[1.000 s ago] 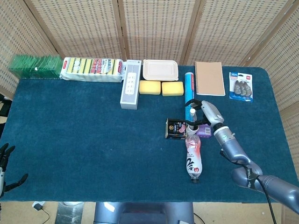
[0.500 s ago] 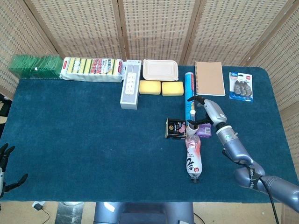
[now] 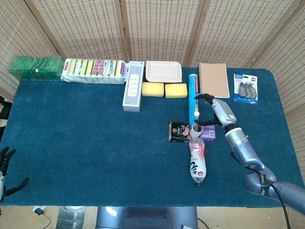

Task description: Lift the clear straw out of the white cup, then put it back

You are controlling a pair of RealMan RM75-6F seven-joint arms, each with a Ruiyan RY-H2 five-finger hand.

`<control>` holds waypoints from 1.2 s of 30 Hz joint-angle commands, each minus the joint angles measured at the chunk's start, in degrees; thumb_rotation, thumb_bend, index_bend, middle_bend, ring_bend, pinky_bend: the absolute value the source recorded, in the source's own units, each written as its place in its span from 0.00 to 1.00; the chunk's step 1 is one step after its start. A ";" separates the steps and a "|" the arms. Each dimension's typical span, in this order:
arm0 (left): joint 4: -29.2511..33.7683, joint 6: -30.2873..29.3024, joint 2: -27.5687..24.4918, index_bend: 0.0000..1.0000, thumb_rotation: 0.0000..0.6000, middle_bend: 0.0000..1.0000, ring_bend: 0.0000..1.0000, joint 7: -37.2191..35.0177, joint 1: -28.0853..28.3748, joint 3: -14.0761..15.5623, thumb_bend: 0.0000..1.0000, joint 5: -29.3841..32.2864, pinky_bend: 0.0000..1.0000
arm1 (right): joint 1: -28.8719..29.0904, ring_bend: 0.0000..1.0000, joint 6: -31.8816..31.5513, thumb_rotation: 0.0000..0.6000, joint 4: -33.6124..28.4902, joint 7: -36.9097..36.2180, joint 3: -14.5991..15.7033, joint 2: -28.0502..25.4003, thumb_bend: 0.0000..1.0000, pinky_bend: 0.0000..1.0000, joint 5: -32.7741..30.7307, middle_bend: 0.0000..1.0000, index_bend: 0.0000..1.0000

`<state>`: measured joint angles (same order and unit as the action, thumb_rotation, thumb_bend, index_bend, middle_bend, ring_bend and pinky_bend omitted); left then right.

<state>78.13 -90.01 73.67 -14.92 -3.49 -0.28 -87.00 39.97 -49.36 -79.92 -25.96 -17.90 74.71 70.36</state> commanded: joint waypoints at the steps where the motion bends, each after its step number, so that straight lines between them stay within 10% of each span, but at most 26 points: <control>1: 0.05 0.04 -0.14 0.07 1.00 0.00 0.00 0.15 0.26 0.03 0.19 -0.39 0.15 | -0.89 0.19 -0.93 1.00 -1.87 0.81 0.20 -1.71 0.23 0.23 0.39 0.21 0.23; 15: 0.45 1.45 -1.73 0.07 1.00 0.00 0.00 0.07 2.81 0.03 0.19 -2.66 0.15 | -6.59 0.16 -2.15 1.00 -11.78 5.31 4.69 -12.80 0.19 0.19 1.77 0.19 0.18; 36: 0.82 -0.83 -1.70 0.07 1.00 0.00 0.00 1.75 2.83 1.17 0.19 -4.86 0.15 | -34.86 0.13 -39.29 1.00 -15.27 27.54 22.98 -10.11 0.15 0.14 22.51 0.18 0.17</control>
<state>79.00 -90.77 71.91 -13.23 -0.60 0.83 -91.80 7.23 -86.43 -96.73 0.47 3.51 62.80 91.00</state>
